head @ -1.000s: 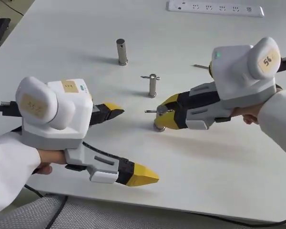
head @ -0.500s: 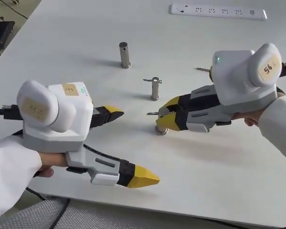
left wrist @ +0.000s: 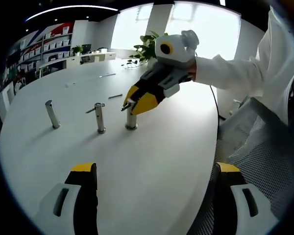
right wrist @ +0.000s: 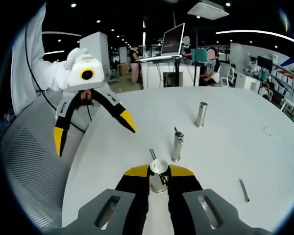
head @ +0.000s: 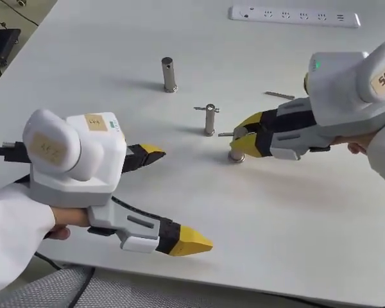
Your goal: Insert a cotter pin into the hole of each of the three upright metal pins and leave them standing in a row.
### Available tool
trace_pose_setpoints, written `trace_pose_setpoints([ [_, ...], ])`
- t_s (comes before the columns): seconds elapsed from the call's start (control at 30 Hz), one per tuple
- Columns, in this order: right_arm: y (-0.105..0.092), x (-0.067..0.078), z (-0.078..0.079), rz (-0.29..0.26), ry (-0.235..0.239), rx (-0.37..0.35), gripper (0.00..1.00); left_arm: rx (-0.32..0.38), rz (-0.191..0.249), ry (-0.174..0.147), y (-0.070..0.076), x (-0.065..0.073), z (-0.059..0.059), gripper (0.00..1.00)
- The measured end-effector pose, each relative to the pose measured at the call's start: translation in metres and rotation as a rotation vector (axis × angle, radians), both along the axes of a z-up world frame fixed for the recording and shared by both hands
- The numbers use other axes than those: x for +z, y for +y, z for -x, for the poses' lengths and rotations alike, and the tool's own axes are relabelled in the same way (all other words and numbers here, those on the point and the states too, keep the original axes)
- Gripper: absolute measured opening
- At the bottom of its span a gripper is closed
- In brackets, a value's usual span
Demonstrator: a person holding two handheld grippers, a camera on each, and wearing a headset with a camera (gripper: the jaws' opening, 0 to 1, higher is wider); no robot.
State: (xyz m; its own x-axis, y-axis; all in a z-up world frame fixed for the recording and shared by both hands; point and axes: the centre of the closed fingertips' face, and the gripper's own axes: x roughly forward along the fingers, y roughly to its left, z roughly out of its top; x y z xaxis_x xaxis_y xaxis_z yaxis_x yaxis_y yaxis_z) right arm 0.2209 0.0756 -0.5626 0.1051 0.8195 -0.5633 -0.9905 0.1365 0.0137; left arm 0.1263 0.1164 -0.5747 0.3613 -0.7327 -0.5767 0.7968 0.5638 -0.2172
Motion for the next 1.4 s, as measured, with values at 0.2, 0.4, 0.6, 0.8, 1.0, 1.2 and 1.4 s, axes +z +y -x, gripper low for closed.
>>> trace_pose_setpoints([
  [0.2, -0.01, -0.001, -0.019, -0.004, -0.014, -0.05, 0.08, 0.006, 0.0, 0.0, 0.0, 0.001, -0.002, 0.99],
  [0.4, -0.017, -0.006, -0.03, 0.002, -0.017, -0.072, 0.08, 0.01, -0.009, 0.016, 0.002, -0.002, -0.001, 0.99],
  [0.6, -0.019, -0.006, -0.036, -0.013, -0.026, -0.093, 0.08, 0.004, 0.0, 0.028, 0.0, -0.002, 0.001, 0.99],
  [0.8, -0.018, -0.005, -0.037, -0.04, -0.011, -0.127, 0.08, 0.008, -0.004, 0.032, 0.0, -0.003, 0.001, 0.99],
  [1.0, -0.018, -0.005, -0.039, -0.069, 0.003, -0.162, 0.09, 0.011, -0.002, 0.039, 0.001, -0.003, 0.002, 0.99],
  [1.2, -0.017, -0.004, -0.039, -0.055, -0.025, -0.181, 0.09, 0.017, -0.012, 0.046, 0.004, -0.003, 0.003, 0.99],
  [1.4, -0.021, 0.006, -0.045, -0.097, -0.026, -0.219, 0.26, 0.024, -0.016, 0.037, 0.006, 0.0, 0.004, 0.99],
])
